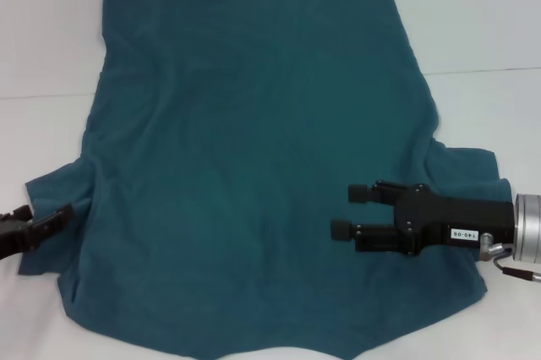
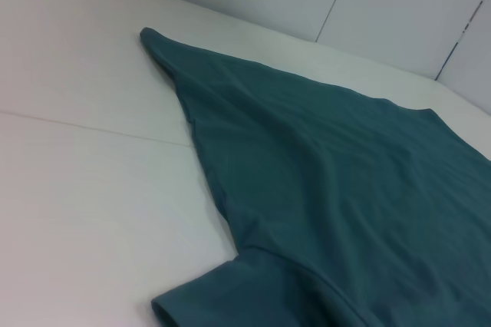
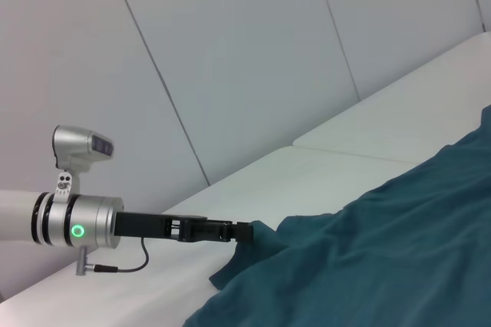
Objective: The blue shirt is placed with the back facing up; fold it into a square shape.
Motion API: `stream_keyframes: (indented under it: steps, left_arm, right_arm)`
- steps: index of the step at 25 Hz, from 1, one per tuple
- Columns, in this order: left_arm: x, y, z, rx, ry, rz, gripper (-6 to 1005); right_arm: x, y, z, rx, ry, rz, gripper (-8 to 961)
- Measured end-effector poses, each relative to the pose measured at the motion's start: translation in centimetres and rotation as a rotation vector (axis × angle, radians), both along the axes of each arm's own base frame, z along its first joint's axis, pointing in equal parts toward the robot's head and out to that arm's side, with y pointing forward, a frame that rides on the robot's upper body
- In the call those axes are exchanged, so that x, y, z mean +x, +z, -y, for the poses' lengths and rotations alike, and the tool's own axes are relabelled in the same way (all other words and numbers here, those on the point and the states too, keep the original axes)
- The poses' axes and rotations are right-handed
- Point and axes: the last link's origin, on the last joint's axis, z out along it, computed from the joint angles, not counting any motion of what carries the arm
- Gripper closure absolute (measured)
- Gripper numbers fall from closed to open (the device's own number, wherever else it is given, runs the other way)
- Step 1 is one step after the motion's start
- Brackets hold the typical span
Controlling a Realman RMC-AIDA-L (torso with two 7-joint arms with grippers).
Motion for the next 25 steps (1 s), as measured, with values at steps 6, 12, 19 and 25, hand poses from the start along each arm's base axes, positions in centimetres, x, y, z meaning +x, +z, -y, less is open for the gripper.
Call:
stream_keyframes:
  steps: [6, 12, 19, 25]
  left_arm:
    - [0.25, -0.52, 0.05, -0.013, -0.006, 0.002, 143]
    - [0.44, -0.78, -0.13, -0.024, -0.009, -0.01, 184]
    - [0.46, -0.81, -0.32, -0.024, 0.002, -0.012, 319]
    - [0.5, -0.82, -0.35, -0.026, 0.0, -0.013, 524]
  right_arm:
    - [-0.02, 0.1, -0.1, 0.006, -0.001, -0.002, 38]
    - [-0.07, 0.1, -0.16, 0.007, 0.001, -0.001, 38]
    - [0.09, 0.15, -0.04, 0.01, -0.005, -0.004, 39]
    - [0.04, 0.06, 0.01, 0.009, -0.003, -0.006, 38]
